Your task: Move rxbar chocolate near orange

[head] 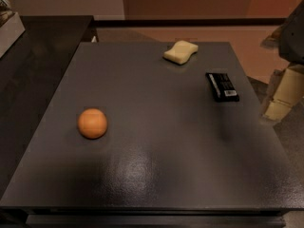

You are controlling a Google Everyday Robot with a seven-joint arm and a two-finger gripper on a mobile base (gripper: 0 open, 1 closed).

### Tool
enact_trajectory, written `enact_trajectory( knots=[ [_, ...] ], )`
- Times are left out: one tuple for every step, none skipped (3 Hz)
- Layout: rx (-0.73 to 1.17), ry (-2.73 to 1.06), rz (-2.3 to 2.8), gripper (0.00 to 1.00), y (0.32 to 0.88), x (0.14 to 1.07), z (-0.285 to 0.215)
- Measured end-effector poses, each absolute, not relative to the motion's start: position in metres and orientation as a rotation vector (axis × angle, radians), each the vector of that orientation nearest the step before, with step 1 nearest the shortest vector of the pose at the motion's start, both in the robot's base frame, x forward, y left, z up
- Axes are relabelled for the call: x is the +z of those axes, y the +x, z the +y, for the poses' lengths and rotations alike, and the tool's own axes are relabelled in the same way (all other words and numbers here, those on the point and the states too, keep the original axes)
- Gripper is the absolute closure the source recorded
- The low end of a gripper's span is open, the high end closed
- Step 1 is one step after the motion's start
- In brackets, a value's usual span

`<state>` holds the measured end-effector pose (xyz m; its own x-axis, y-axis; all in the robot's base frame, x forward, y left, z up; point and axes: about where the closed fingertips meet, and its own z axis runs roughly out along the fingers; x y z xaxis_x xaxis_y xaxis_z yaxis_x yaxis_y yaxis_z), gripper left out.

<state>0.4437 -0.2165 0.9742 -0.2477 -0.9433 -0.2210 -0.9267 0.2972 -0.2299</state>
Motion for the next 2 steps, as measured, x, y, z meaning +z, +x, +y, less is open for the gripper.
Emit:
enact_trajectory(
  knots=[
    [-0.034,-1.599,2.328,0.0,0.46,0.963,-0.214],
    [-0.01,-1.413,2.431,0.0,0.48,0.945,-0.215]
  ],
)
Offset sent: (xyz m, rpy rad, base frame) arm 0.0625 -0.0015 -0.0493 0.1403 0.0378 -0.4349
